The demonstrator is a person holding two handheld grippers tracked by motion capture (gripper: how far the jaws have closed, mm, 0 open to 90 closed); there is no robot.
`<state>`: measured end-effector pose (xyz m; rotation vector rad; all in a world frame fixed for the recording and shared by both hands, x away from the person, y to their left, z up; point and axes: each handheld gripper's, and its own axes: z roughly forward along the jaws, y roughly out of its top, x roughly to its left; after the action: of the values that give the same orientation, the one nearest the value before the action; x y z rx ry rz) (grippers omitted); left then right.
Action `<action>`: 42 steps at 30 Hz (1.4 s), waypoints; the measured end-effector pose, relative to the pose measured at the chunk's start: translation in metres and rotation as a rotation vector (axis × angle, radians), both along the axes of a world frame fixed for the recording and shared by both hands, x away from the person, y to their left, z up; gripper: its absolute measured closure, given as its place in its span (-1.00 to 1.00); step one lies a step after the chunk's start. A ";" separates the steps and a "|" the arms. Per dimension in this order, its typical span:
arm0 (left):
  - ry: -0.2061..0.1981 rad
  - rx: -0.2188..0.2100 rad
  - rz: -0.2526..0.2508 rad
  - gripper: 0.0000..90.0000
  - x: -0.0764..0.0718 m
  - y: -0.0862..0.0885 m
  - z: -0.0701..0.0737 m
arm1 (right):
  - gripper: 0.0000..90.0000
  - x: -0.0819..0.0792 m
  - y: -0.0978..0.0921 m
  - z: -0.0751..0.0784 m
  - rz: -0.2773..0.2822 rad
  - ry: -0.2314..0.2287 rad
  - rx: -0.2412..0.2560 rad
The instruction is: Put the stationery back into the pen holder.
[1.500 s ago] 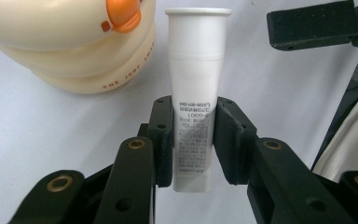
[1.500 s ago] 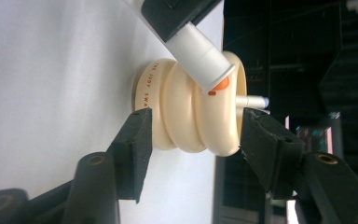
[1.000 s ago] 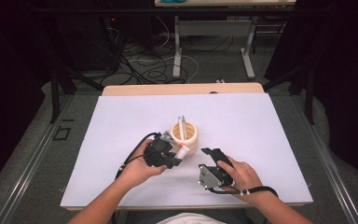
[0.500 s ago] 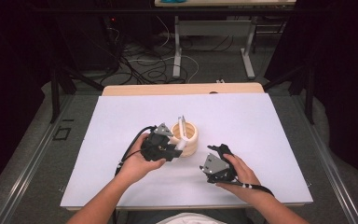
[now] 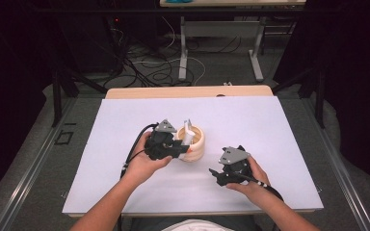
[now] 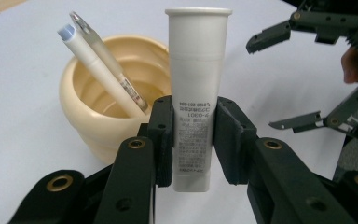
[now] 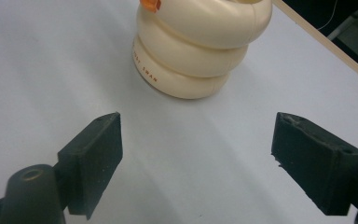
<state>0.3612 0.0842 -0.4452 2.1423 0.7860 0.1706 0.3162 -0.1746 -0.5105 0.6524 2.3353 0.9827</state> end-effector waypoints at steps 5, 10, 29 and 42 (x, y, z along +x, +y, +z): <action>-0.031 -0.044 0.036 0.55 0.006 -0.001 0.001 | -0.67 0.003 -0.003 0.000 -0.029 0.028 0.044; -0.043 -0.098 0.085 0.55 0.013 -0.002 0.000 | -0.71 0.006 -0.009 0.000 -0.067 0.058 0.083; 0.020 -0.252 0.305 0.55 0.038 -0.022 -0.028 | -0.93 0.014 -0.020 -0.002 -0.142 0.118 0.151; -0.015 -0.255 0.328 0.21 0.034 -0.014 -0.030 | -0.93 0.014 -0.019 -0.004 -0.135 0.132 0.153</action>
<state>0.3949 0.0700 -0.4756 1.7626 1.0864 0.2426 0.3298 -0.1932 -0.5147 0.9490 2.3083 1.0931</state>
